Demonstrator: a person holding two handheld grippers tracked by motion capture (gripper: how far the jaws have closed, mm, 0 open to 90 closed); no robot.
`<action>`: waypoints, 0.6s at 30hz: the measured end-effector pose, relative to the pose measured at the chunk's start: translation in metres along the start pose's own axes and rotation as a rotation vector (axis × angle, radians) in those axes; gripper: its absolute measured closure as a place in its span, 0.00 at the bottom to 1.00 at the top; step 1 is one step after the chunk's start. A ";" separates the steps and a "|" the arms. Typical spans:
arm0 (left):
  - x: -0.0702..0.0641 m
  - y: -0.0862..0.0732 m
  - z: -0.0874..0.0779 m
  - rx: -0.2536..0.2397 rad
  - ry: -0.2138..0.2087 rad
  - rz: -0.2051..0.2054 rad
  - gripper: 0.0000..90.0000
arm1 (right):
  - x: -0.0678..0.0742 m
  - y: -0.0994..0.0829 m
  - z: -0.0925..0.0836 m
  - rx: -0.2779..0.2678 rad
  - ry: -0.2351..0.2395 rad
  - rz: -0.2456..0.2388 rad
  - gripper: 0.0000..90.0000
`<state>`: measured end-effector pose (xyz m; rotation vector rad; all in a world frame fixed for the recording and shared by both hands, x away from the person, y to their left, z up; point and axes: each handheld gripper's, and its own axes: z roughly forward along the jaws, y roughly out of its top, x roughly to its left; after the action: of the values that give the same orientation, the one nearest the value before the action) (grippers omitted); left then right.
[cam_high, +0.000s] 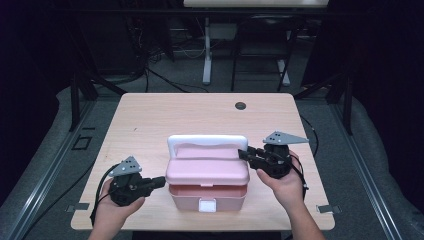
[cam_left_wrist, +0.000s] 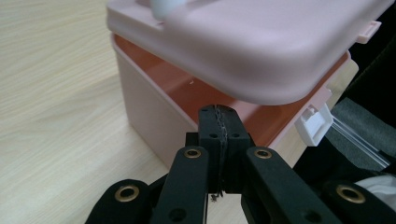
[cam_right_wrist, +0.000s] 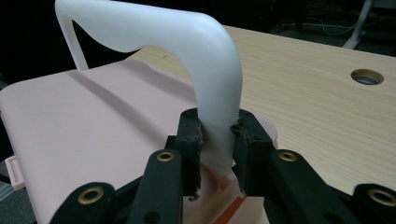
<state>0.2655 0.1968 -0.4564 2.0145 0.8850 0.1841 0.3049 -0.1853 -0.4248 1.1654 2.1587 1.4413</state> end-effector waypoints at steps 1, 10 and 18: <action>-0.001 0.000 0.002 0.008 -0.007 0.002 1.00 | 0.000 0.000 0.000 0.001 0.000 0.000 0.81; -0.010 0.002 0.018 0.033 -0.039 0.021 1.00 | 0.000 -0.002 0.001 0.006 0.001 0.002 0.81; -0.013 0.003 0.023 0.037 -0.045 0.035 1.00 | 0.000 -0.002 0.002 0.005 -0.001 0.000 0.81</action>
<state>0.2678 0.1711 -0.4646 2.0615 0.8310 0.1426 0.3046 -0.1844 -0.4277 1.1679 2.1630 1.4357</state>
